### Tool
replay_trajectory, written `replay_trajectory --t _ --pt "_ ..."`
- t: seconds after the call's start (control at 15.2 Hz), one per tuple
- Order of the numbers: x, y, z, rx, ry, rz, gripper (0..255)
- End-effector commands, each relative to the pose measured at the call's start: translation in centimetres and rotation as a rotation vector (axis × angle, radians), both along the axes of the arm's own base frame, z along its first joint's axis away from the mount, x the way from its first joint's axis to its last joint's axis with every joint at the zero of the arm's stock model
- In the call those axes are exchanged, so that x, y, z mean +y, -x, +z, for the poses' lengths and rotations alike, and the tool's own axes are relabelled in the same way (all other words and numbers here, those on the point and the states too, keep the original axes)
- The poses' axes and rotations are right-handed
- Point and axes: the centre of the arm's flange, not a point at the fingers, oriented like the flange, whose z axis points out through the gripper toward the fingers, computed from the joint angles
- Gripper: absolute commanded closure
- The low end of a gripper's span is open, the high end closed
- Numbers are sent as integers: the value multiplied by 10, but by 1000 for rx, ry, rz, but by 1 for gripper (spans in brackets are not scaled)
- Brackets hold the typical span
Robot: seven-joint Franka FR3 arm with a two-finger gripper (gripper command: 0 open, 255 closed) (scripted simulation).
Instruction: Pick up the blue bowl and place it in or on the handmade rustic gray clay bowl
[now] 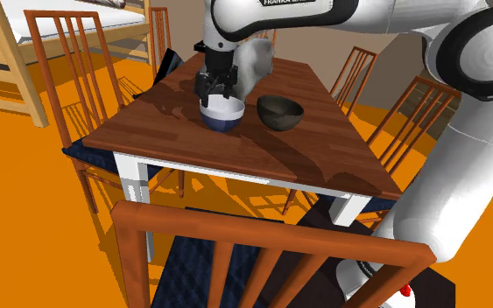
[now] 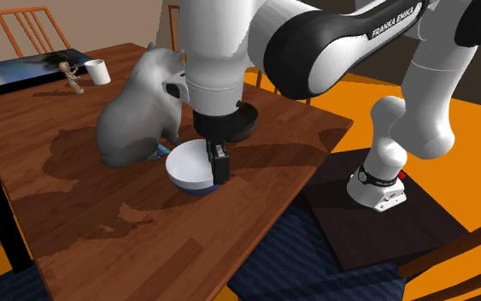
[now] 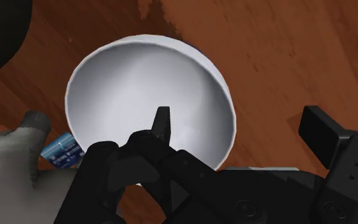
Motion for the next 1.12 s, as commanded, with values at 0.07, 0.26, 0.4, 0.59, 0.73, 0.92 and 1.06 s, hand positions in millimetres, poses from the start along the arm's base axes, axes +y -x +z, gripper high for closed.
replay_trajectory --t 0.07,0.26,0.4,0.59,0.73,0.92,1.06 --pt "7 -37 -19 16 15 -17 0" --pt "7 -42 -32 18 17 -19 0" --pt "6 -42 -42 18 17 -19 0" --pt "4 -43 -61 18 17 -19 0" --pt "4 -43 -61 18 17 -19 0" --pt "4 -43 -61 18 17 -19 0" --pt "4 -43 -61 18 17 -19 0"
